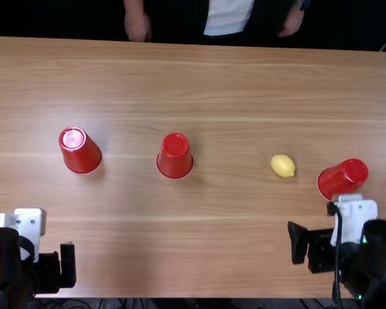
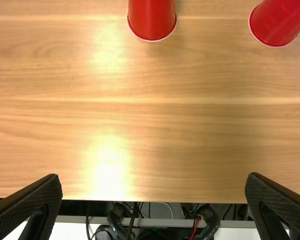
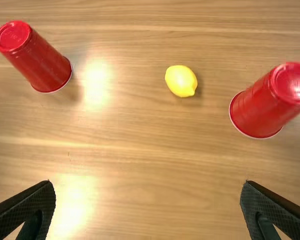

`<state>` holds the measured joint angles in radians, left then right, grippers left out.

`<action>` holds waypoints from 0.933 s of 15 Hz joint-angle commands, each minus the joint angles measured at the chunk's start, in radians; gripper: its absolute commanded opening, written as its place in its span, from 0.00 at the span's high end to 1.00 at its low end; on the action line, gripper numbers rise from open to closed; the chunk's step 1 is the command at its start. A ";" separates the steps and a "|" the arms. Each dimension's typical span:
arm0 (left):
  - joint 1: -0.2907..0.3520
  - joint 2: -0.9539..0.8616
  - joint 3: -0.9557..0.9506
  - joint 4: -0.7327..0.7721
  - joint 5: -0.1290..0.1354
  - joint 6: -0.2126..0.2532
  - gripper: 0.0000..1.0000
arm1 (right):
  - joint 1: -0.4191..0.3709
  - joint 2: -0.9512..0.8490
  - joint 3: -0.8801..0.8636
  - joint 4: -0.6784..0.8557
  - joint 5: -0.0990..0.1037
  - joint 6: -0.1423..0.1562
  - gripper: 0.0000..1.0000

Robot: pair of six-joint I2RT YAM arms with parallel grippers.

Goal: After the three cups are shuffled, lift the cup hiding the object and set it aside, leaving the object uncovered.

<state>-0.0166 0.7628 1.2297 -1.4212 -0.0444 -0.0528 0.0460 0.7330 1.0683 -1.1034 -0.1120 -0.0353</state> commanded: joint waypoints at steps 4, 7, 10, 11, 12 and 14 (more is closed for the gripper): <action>0.018 -0.197 -0.230 0.147 0.009 -0.104 0.00 | -0.001 -0.276 -0.172 0.149 0.002 0.010 0.00; 0.003 -0.424 -0.420 0.326 0.009 -0.120 0.00 | -0.008 -0.531 -0.271 0.217 0.002 0.008 0.00; 0.003 -0.597 -0.561 0.372 0.017 -0.122 0.00 | -0.026 -0.710 -0.367 0.211 0.003 0.004 0.00; 0.004 -0.669 -0.607 0.405 0.017 -0.122 0.00 | -0.029 -0.733 -0.386 0.202 0.003 0.004 0.00; 0.003 -0.729 -0.645 0.425 0.015 -0.122 0.00 | -0.032 -0.733 -0.393 0.199 0.005 0.008 0.00; 0.004 -0.763 -0.708 0.431 0.015 -0.120 0.00 | -0.032 -0.733 -0.418 0.208 0.020 0.008 0.00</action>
<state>-0.0071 0.0071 0.5438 -0.9955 -0.0402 -0.1635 0.0250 0.0124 0.6628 -0.9009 -0.1078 -0.0303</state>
